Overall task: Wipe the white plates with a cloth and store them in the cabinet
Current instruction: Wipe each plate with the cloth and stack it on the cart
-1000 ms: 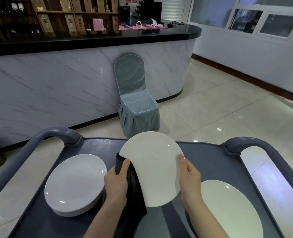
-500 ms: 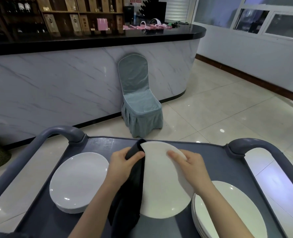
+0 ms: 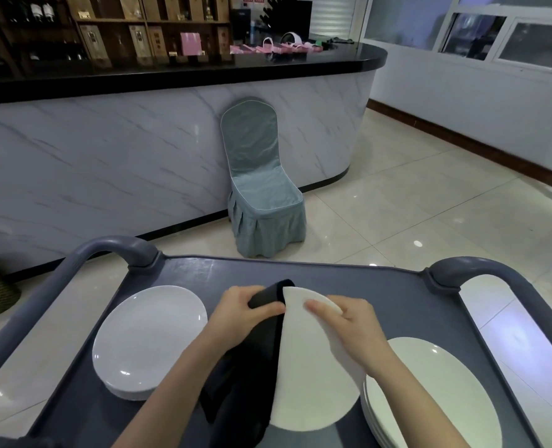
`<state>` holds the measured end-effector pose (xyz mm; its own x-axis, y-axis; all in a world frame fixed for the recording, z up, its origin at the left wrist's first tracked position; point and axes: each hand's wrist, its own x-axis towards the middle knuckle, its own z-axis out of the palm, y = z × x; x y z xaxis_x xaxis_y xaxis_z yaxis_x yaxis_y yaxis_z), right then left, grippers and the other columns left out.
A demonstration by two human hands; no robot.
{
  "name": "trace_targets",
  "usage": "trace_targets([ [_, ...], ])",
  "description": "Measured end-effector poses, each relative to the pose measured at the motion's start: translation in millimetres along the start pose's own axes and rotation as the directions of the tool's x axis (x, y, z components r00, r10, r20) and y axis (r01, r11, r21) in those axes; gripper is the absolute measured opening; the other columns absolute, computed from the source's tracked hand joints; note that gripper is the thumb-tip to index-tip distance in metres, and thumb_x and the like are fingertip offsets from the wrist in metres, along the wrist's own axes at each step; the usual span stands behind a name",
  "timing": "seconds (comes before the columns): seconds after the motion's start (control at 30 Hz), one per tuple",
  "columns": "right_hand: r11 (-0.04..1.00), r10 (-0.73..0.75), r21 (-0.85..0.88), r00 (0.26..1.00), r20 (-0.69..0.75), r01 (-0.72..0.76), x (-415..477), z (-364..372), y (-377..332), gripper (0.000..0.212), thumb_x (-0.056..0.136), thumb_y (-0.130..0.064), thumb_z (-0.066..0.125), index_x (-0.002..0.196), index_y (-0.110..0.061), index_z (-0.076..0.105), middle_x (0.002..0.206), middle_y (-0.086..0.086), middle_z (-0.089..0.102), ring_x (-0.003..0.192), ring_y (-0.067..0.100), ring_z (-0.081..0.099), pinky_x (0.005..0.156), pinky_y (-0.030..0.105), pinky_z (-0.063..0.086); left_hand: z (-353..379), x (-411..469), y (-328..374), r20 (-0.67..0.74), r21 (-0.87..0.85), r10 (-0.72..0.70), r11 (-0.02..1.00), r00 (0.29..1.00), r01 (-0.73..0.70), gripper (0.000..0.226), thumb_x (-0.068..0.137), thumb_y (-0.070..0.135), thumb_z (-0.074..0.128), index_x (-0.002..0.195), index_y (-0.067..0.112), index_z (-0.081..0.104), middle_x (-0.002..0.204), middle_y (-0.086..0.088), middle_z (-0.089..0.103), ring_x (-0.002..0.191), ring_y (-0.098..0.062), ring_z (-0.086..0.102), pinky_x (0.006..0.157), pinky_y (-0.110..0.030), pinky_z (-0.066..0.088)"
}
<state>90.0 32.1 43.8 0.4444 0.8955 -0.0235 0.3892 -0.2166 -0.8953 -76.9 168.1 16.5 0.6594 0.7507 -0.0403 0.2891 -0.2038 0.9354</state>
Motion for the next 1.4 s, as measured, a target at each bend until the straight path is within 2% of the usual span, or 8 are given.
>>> trace_targets([
  [0.13,0.946,0.19,0.312,0.935,-0.299,-0.092,-3.8,5.2,-1.8,0.041,0.09,-0.032,0.069,0.062,-0.004,0.057,0.059,-0.003,0.053,0.055,0.011,0.045,0.05,0.019,0.038,16.0,-9.1,-6.5,-0.374,-0.357,-0.266,0.925,0.888,0.126,0.023,0.085,0.029,0.074,0.067,0.015,0.069,0.061,0.009,0.069,0.06,-0.009,0.059,0.053,-0.017,0.049],
  [0.3,0.663,0.557,0.741,0.733,-0.391,-0.108,-8.2,45.4,2.0,0.029,0.095,-0.036,0.063,0.076,-0.014,0.069,0.07,-0.01,0.071,0.063,0.008,0.065,0.059,0.023,0.051,55.1,-22.6,-7.4,-0.424,-0.711,-0.589,0.687,0.688,0.149,0.021,0.089,0.034,0.07,0.078,0.017,0.069,0.08,0.0,0.073,0.078,-0.02,0.067,0.07,-0.033,0.055],
  [0.57,0.982,0.03,0.187,0.994,-0.105,-0.01,9.8,-22.4,-9.2,0.015,0.092,-0.03,0.068,0.079,-0.032,0.074,0.078,-0.016,0.073,0.066,-0.003,0.062,0.059,0.008,0.045,7.6,-18.1,-5.0,-0.425,-0.297,-0.202,0.952,0.882,0.075,0.025,0.085,0.03,0.073,0.069,0.012,0.067,0.06,0.005,0.067,0.057,-0.008,0.055,0.052,-0.018,0.046],
  [0.73,0.979,-0.058,-0.18,0.98,0.193,0.093,15.6,-15.5,-23.2,0.035,0.095,-0.043,0.061,0.084,-0.01,0.069,0.078,0.008,0.069,0.065,0.013,0.057,0.062,0.028,0.044,-0.9,-8.4,11.4,-0.152,-0.006,0.017,1.0,0.988,-0.018,0.023,0.081,0.026,0.077,0.07,0.009,0.065,0.057,0.012,0.056,0.053,-0.001,0.046,0.051,-0.014,0.038],
  [0.97,0.912,0.226,0.393,0.945,-0.236,-0.12,7.3,-5.8,-11.9,0.03,0.093,-0.037,0.064,0.075,-0.013,0.07,0.069,-0.004,0.069,0.06,0.009,0.061,0.057,0.024,0.05,6.8,-20.9,1.1,-0.359,-0.427,-0.279,0.898,0.891,0.109,0.019,0.091,0.033,0.067,0.078,0.02,0.072,0.077,-0.001,0.075,0.067,-0.011,0.066,0.065,-0.033,0.056],
  [1.13,0.981,0.088,0.187,0.986,-0.144,-0.06,5.3,-9.8,-8.2,0.025,0.093,-0.038,0.064,0.074,-0.024,0.072,0.072,-0.007,0.073,0.06,0.002,0.062,0.056,0.014,0.048,-2.5,-21.4,-0.2,-0.304,-0.289,-0.159,0.955,0.939,0.068,0.016,0.085,0.025,0.074,0.072,0.016,0.07,0.067,0.003,0.071,0.061,-0.009,0.061,0.055,-0.02,0.05],
  [1.3,0.993,-0.074,-0.083,0.991,0.11,0.083,7.3,-2.3,-13.1,0.041,0.094,-0.038,0.063,0.063,-0.013,0.056,0.057,-0.009,0.052,0.053,0.004,0.044,0.051,0.015,0.032,-10.1,-11.4,7.9,-0.017,-0.014,0.001,1.0,1.0,-0.001,0.014,0.08,0.026,0.078,0.071,0.019,0.069,0.063,0.002,0.064,0.059,-0.005,0.056,0.057,-0.019,0.044],
  [1.4,0.997,-0.062,-0.04,0.997,0.038,0.063,8.7,-8.2,-15.4,0.043,0.093,-0.039,0.064,0.068,-0.004,0.058,0.06,-0.003,0.052,0.056,0.007,0.045,0.055,0.021,0.035,-8.5,-13.4,4.9,-0.124,-0.086,-0.02,0.996,0.992,0.009,0.01,0.083,0.026,0.076,0.074,0.024,0.072,0.07,0.001,0.071,0.062,-0.005,0.061,0.058,-0.018,0.049],
])
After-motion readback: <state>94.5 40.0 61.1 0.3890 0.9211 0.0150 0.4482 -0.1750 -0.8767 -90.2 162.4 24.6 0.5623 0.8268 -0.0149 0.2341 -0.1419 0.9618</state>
